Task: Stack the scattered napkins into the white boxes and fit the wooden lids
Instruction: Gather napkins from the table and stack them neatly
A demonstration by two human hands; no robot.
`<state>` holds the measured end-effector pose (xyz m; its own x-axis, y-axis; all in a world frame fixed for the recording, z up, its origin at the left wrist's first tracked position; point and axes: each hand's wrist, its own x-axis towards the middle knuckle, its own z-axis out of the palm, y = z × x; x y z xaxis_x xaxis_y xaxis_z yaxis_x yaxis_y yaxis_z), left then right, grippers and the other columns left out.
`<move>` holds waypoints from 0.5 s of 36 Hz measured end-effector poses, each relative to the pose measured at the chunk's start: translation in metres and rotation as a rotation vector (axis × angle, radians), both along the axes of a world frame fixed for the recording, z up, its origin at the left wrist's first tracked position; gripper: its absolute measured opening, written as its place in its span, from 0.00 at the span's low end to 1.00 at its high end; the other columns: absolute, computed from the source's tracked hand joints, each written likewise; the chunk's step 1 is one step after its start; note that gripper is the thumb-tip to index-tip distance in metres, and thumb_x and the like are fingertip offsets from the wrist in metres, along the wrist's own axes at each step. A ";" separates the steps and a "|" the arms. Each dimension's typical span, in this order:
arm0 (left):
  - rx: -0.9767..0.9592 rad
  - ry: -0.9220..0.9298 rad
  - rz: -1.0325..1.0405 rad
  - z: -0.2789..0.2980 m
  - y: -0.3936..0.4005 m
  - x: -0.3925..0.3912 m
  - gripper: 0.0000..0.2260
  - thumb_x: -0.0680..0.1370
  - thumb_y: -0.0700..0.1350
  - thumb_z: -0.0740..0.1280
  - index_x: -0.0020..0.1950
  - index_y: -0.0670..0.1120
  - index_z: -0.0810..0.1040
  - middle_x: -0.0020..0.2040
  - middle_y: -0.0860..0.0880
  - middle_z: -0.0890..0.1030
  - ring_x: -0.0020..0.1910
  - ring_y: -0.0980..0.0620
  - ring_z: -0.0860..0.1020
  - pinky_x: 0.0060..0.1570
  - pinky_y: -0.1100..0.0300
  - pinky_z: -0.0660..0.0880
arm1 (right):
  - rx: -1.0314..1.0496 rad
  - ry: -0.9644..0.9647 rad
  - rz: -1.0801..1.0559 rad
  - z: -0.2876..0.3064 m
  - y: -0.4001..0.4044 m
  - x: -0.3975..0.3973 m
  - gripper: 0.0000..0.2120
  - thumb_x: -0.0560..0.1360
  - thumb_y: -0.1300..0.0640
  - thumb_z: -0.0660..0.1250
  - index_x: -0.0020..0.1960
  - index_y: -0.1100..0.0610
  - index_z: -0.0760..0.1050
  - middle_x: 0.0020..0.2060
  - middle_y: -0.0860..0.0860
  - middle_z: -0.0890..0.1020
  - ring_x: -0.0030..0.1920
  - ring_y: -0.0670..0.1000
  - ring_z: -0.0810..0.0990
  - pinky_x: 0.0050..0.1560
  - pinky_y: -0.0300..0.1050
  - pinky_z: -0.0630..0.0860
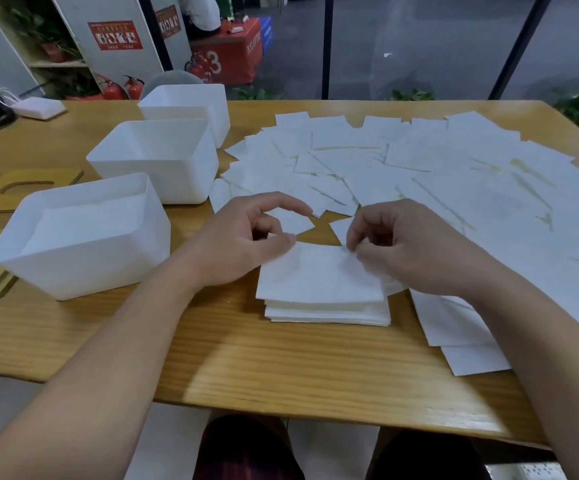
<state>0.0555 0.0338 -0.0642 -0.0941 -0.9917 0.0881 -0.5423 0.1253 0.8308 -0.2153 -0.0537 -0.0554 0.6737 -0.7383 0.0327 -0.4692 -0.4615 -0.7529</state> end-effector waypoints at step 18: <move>-0.113 -0.415 0.191 -0.017 -0.012 0.025 0.06 0.78 0.58 0.77 0.52 0.61 0.85 0.52 0.63 0.82 0.50 0.58 0.78 0.52 0.58 0.78 | -0.314 0.103 -0.009 -0.013 -0.006 0.000 0.14 0.77 0.43 0.74 0.62 0.39 0.80 0.57 0.36 0.77 0.55 0.42 0.78 0.49 0.38 0.73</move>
<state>0.0805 0.0219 -0.0813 0.0386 -0.9811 0.1896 -0.8481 0.0682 0.5255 -0.2151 -0.0594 -0.0680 0.6784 -0.7091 0.1920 -0.5406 -0.6588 -0.5231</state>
